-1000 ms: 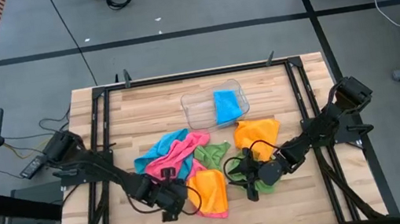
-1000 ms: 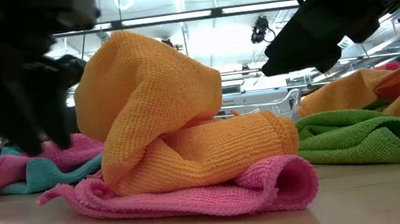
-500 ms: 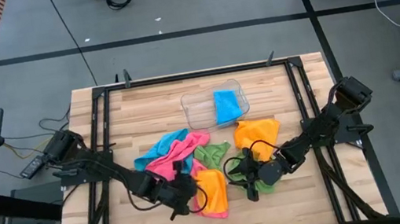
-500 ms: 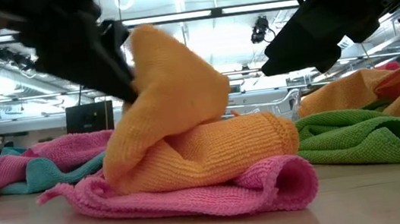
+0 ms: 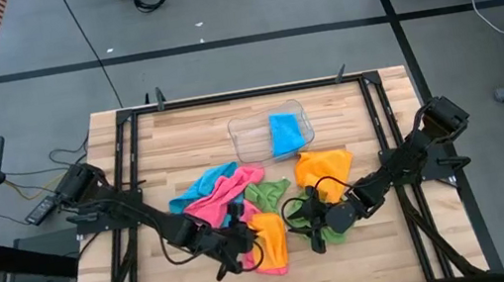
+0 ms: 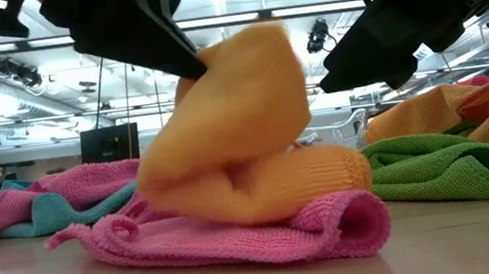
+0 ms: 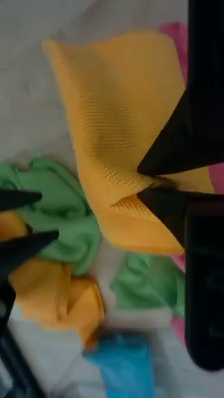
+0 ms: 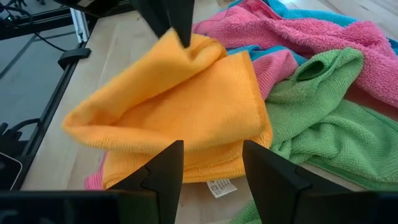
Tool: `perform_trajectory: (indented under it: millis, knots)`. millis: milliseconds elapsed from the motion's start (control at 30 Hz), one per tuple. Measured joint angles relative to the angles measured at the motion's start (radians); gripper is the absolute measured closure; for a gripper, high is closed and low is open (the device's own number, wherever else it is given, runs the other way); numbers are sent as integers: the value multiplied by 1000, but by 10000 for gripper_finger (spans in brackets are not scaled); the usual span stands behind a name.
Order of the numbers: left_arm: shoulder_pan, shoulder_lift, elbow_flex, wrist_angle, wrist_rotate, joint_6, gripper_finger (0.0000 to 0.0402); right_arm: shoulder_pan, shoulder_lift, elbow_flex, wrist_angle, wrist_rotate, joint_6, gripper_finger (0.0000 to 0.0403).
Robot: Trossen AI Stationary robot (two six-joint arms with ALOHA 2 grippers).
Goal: Fold microfiber towels
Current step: Fold the left yellow microfiber cloth
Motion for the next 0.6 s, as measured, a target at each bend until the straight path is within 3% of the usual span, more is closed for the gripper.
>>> perform_trajectory:
  millis: [100, 367, 600]
  knots:
    - [18, 22, -2, 24, 57, -22, 307, 0, 0, 0, 3, 0, 7, 228]
    - [31, 62, -2, 137, 61, -1, 205, 0, 41, 8, 60, -1, -9, 228]
    - [56, 58, -2, 209, 30, 35, 189, -7, 75, 26, 56, -4, -22, 228]
